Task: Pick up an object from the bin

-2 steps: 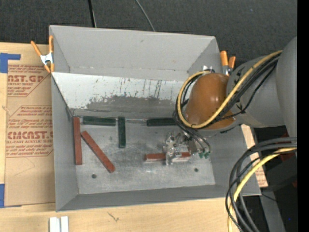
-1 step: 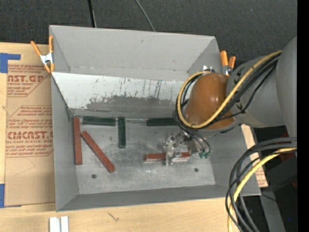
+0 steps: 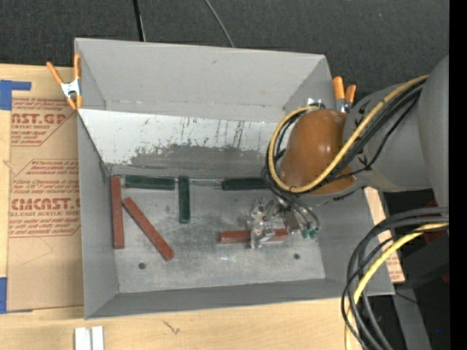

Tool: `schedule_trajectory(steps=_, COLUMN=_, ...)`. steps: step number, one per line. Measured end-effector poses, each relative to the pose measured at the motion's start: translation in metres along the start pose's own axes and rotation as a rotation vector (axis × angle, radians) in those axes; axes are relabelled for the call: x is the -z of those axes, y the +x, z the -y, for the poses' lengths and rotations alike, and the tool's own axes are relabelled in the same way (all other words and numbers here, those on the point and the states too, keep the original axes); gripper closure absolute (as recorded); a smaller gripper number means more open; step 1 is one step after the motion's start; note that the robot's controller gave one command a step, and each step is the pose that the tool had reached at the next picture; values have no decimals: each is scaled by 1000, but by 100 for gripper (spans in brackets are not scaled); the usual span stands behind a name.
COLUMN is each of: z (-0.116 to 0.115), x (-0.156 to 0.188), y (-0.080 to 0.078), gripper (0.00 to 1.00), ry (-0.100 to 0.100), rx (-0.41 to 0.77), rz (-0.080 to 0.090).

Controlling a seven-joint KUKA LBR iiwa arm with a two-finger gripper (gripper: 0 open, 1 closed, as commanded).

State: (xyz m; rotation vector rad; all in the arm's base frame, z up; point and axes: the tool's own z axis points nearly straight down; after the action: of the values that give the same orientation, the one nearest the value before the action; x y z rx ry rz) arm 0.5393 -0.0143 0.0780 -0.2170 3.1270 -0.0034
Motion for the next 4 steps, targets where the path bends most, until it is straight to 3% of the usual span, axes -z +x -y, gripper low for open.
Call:
schedule_trajectory(steps=2, z=-1, x=13, y=2, gripper=100, ry=-4, rx=0, rz=-10)
schedule_trajectory(steps=4, z=-1, x=42, y=1, gripper=100, ry=-3, rx=1, rz=-7)
